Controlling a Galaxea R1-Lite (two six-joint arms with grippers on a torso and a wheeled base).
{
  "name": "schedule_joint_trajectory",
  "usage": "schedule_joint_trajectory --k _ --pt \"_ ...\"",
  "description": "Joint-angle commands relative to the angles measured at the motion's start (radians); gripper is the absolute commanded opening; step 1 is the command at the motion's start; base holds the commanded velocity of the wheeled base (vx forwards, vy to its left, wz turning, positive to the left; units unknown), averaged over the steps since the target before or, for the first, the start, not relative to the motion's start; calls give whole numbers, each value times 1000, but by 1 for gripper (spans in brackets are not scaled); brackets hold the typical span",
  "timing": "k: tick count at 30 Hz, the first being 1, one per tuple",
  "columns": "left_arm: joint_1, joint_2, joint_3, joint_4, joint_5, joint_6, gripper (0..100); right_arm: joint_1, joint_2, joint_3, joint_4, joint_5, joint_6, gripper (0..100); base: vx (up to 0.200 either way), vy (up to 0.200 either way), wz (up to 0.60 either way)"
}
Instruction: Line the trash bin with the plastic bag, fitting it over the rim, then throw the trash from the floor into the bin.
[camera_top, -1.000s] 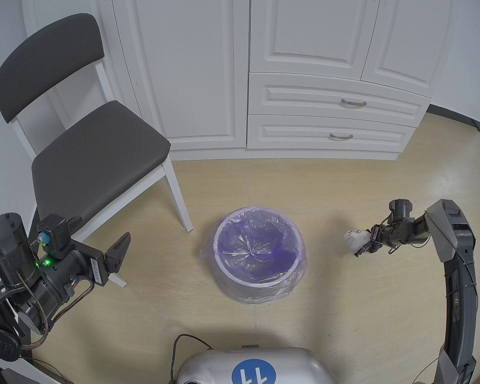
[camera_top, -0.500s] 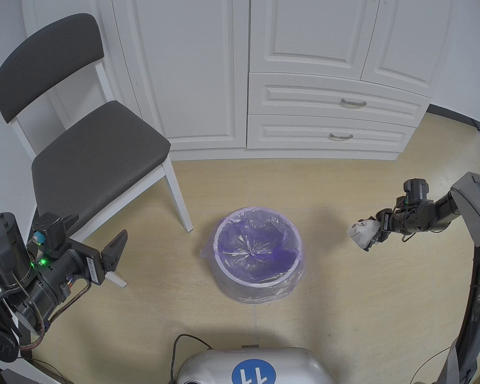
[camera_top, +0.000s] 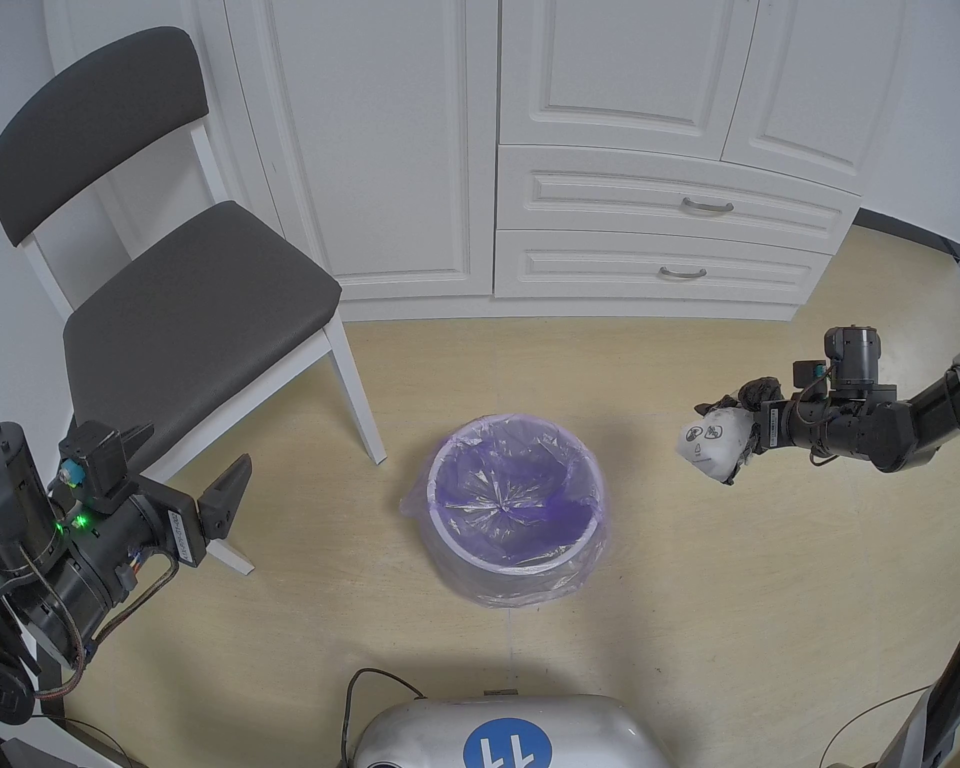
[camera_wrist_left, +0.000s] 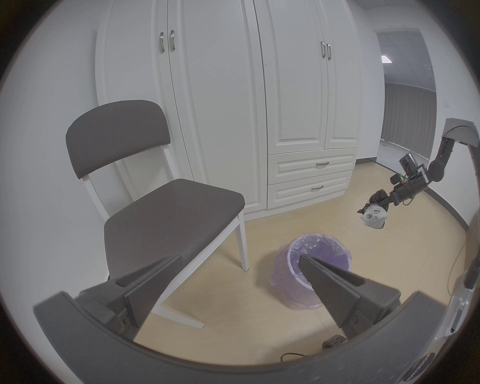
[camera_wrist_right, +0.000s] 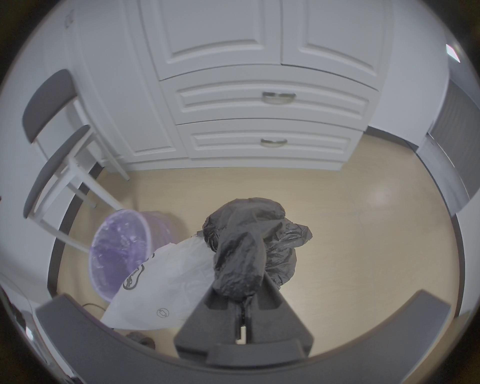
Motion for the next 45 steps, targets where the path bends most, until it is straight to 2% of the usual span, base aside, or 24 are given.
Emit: schedule_joint_trajectory --k 1,10,20,29,36,39,40,41,45 --pt "0 -3 -3 0 0 0 100 58 -153 94 -12 1 -40 0 0 0 0" --pt "0 -5 -6 0 2 0 100 169 -295 182 0 3 -40 0 0 0 0" --pt "0 -13 -4 0 6 12 100 331 -294 222 -3 -8 -28 0 0 0 0" --pt "0 -13 -3 -1 6 14 100 420 -271 212 -24 -11 60 0 0 0 0" --pt "0 -13 -3 -1 6 15 100 465 -236 219 -75 -17 75 0 0 0 0" --pt "0 -13 -3 -1 8 24 100 509 -136 212 -155 -111 86 0 0 0 0" --pt "0 -13 -3 -1 8 26 100 511 -131 212 -159 -114 86 0 0 0 0" --pt "0 -13 -3 -1 8 29 100 535 -71 209 -231 -164 104 0 0 0 0" --pt "0 -13 -3 -1 8 29 100 564 47 194 -376 -217 133 0 0 0 0"
